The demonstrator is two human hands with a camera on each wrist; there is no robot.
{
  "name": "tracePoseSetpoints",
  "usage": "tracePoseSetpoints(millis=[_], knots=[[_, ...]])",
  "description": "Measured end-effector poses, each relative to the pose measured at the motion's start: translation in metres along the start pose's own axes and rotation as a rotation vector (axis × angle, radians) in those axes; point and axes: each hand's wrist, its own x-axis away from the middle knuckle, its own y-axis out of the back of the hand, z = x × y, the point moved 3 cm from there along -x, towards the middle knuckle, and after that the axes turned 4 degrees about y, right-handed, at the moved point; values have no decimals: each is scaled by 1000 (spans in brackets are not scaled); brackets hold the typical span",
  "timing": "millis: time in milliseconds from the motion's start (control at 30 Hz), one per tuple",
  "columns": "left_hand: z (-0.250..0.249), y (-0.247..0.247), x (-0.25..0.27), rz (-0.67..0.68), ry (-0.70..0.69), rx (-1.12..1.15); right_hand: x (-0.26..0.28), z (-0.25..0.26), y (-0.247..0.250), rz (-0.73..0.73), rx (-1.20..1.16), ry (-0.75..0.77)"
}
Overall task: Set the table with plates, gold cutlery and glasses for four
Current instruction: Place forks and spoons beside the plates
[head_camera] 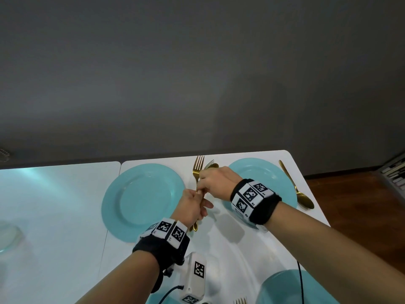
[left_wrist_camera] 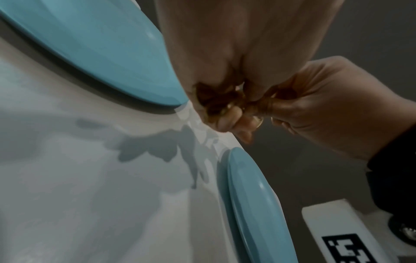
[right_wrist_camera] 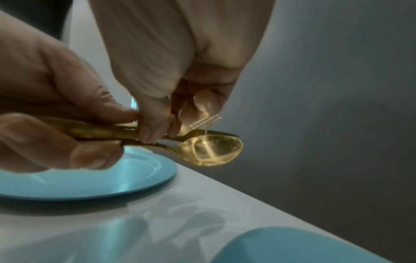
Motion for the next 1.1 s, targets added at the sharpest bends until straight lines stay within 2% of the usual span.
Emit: tracePoseSetpoints(millis=[167, 333, 400, 467, 567, 667, 767, 833, 933, 1100], knots=[[2, 3, 3, -18, -1, 4, -3, 6, 5, -7, 123, 98], [10, 14, 0, -49, 42, 58, 0, -6, 14, -249, 174, 184], [13, 20, -1, -70, 48, 28, 3, -18, 22, -354, 184, 92], [13, 24, -3, -92, 43, -2, 8, -33, 26, -397, 78, -100], [9, 30, -9, -129, 29, 18, 18, -54, 12, -266, -253, -517], [7, 34, -16, -184, 10, -28, 20, -58, -13, -220, -543, -781], [5, 39, -23, -233, -5, -98, 14, -53, -35, -117, -708, -878], [2, 41, -24, -252, -15, -76, 6, -49, -48, -31, -735, -914], [-1, 41, -25, -235, -30, -41, -7, -46, -67, 39, -746, -985], [-3, 39, -26, -213, -31, -15, -20, -37, -73, 145, -640, -1008]])
